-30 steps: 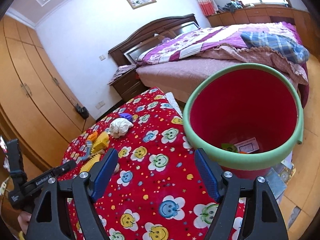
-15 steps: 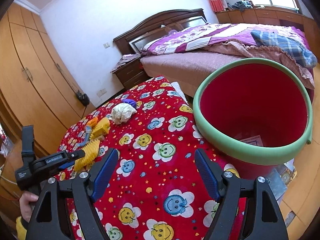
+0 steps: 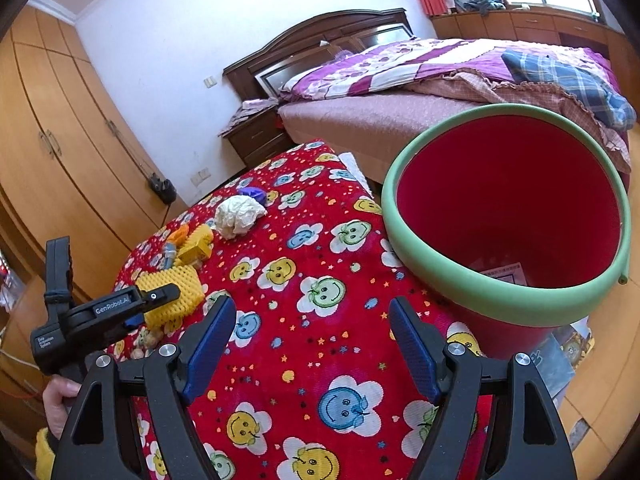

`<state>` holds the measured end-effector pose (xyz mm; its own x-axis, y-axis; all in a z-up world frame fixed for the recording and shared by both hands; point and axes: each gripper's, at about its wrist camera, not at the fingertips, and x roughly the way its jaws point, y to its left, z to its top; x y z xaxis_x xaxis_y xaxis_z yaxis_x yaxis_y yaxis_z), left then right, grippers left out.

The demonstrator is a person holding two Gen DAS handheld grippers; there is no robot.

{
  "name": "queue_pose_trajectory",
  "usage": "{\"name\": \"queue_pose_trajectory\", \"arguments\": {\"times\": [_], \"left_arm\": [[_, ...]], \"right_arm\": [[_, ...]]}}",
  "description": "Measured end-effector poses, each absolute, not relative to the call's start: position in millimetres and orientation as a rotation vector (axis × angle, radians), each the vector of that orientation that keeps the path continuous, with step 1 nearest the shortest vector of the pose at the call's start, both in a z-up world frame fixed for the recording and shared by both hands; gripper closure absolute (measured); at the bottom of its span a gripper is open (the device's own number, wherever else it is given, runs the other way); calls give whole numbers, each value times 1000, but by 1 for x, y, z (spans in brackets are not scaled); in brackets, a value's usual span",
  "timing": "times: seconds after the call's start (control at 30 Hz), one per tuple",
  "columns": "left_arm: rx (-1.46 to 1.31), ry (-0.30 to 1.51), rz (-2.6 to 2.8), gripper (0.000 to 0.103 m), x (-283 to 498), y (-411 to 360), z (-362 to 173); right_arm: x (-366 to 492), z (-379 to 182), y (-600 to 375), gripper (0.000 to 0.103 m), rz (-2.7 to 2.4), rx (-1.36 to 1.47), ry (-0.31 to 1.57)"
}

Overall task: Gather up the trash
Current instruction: 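Grasp the yellow foam mesh sleeve with the left tool, then lift the yellow mesh with left tool while right moves toward yellow printed box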

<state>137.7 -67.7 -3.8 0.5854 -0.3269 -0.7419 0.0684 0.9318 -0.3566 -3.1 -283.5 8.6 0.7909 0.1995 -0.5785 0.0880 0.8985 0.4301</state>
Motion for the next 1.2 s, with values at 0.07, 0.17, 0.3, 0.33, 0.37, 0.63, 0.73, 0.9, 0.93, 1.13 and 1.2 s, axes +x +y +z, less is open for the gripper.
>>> {"name": "queue_pose_trajectory", "arguments": {"times": [0.07, 0.17, 0.3, 0.33, 0.37, 0.63, 0.73, 0.9, 0.93, 1.13, 1.2], "left_arm": [[-305, 913, -238, 62, 141, -68, -3], [-303, 898, -251, 83, 144, -69, -1], [-305, 869, -279, 92, 141, -68, 8], [-306, 862, -285, 92, 139, -67, 11], [-310, 859, -290, 92, 137, -66, 13], [-335, 790, -270, 92, 121, -37, 41], [-318, 751, -229, 92, 115, -25, 52], [-281, 710, -162, 92, 109, -4, 59], [-279, 711, -144, 92, 111, 2, 59], [-259, 693, -55, 92, 122, 32, 58], [-248, 686, -25, 92, 128, 41, 57]], "right_arm": [[-3, 8, -283, 23, 65, 461, 666], [-3, 9, -280, 23, 75, 457, 672], [-5, 12, -275, 23, 86, 440, 674], [-5, 12, -274, 23, 87, 438, 675], [-5, 13, -273, 23, 90, 438, 676], [-1, 19, -261, 23, 112, 410, 681], [4, 20, -252, 23, 127, 399, 689], [15, 23, -237, 23, 158, 378, 705], [18, 24, -234, 23, 164, 371, 707], [41, 34, -211, 23, 208, 340, 720], [53, 38, -200, 23, 218, 326, 719]]}}
